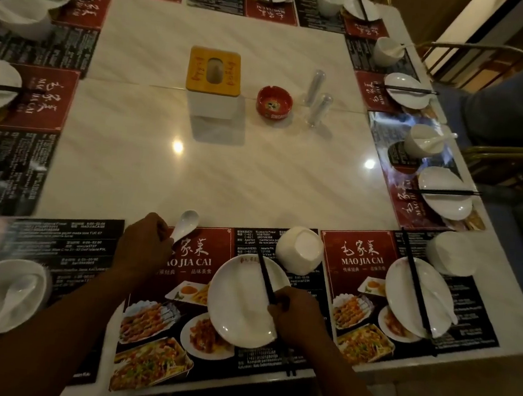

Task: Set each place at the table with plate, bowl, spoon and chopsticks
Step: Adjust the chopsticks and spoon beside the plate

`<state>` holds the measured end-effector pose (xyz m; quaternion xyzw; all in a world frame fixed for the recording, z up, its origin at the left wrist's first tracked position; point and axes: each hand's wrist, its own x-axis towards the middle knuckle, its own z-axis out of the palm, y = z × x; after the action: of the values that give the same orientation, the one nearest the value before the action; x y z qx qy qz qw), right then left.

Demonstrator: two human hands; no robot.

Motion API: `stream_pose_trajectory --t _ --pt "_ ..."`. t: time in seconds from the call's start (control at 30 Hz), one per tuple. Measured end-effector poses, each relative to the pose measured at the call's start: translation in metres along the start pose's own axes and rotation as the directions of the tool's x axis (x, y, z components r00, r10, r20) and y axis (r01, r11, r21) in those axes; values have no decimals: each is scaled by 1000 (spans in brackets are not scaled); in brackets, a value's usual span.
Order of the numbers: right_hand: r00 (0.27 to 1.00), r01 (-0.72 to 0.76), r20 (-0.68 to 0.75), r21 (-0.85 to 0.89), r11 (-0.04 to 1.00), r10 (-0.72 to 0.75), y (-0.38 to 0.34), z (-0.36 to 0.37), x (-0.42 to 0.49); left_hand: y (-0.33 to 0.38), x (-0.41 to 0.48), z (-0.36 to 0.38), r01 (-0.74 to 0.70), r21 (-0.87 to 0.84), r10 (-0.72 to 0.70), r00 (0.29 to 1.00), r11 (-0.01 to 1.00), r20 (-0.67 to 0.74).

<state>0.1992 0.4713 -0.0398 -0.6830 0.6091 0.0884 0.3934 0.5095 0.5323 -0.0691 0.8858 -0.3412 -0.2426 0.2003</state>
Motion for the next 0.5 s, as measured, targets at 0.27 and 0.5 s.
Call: stream_pose_trajectory --t 0.27,0.5 --pt "999 -5 -41 -107 994 1 45 -33 9 39 -68 52 -117 -59 130 942 991 310" --pt "996 59 -51 -150 987 -67 53 -23 16 37 -88 64 15 -29 -6 960 999 281"
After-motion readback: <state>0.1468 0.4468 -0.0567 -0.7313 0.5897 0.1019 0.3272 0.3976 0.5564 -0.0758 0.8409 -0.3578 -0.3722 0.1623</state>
